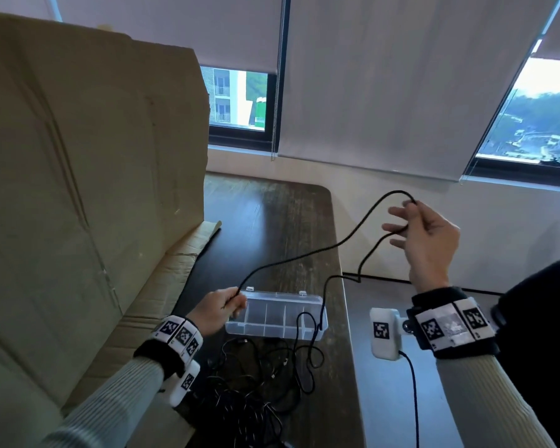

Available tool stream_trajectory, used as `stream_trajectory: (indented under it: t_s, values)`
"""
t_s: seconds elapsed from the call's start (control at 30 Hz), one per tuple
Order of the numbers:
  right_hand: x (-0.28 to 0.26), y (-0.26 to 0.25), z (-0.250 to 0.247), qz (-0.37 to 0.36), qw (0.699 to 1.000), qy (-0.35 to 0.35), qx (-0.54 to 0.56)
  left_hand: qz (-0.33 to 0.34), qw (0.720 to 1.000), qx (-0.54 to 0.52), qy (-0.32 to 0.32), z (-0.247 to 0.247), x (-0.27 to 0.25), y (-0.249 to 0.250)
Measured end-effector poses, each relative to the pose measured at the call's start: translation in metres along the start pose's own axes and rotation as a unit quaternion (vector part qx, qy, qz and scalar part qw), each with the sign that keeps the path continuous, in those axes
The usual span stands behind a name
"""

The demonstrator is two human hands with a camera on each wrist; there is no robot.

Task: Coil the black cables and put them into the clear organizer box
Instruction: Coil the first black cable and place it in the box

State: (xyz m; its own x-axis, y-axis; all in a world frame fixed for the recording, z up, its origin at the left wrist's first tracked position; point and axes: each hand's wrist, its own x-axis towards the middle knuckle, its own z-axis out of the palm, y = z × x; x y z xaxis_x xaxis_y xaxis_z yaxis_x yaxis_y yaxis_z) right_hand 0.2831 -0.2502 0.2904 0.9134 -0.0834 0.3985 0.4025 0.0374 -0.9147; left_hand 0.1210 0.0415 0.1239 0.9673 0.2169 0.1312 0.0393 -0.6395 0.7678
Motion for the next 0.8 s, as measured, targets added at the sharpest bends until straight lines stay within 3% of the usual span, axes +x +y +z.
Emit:
stream_trajectory:
  t_s: [0.07, 0.2, 0.3, 0.4, 0.53, 0.57, 0.7, 0.8]
  values:
    - [0.001, 0.005, -0.007, 0.047, 0.999, -0.012, 0.006, -0.028, 1.000, -0.005, 0.005, -0.002, -0.001, -0.005]
    - [-0.012, 0.012, -0.001, 0.103, 0.966, -0.189, -0.142, -0.006, 0.999, 0.006, 0.043, -0.017, 0.005, 0.020]
    - [-0.037, 0.005, 0.011, -0.019, 0.881, -0.338, -0.330, 0.036, 0.996, 0.068, 0.054, -0.032, 0.010, 0.046]
    - [-0.063, 0.010, 0.034, -0.142, 0.822, -0.443, -0.328, 0.090, 0.988, 0.121, 0.029, -0.039, 0.009, 0.067]
    - [-0.081, 0.030, 0.062, -0.169, 0.762, -0.505, -0.368, 0.126, 0.984, 0.127, 0.015, -0.037, 0.010, 0.088]
    - [-0.081, 0.031, 0.065, -0.168, 0.766, -0.500, -0.367, 0.124, 0.988, 0.093, 0.018, -0.038, 0.010, 0.088]
    - [-0.070, 0.031, 0.063, -0.129, 0.879, -0.397, -0.230, 0.083, 0.997, 0.000, 0.002, -0.049, 0.004, 0.084]
    - [-0.058, 0.034, 0.056, -0.074, 0.929, -0.332, -0.149, 0.064, 0.987, -0.149, -0.010, -0.051, -0.001, 0.090]
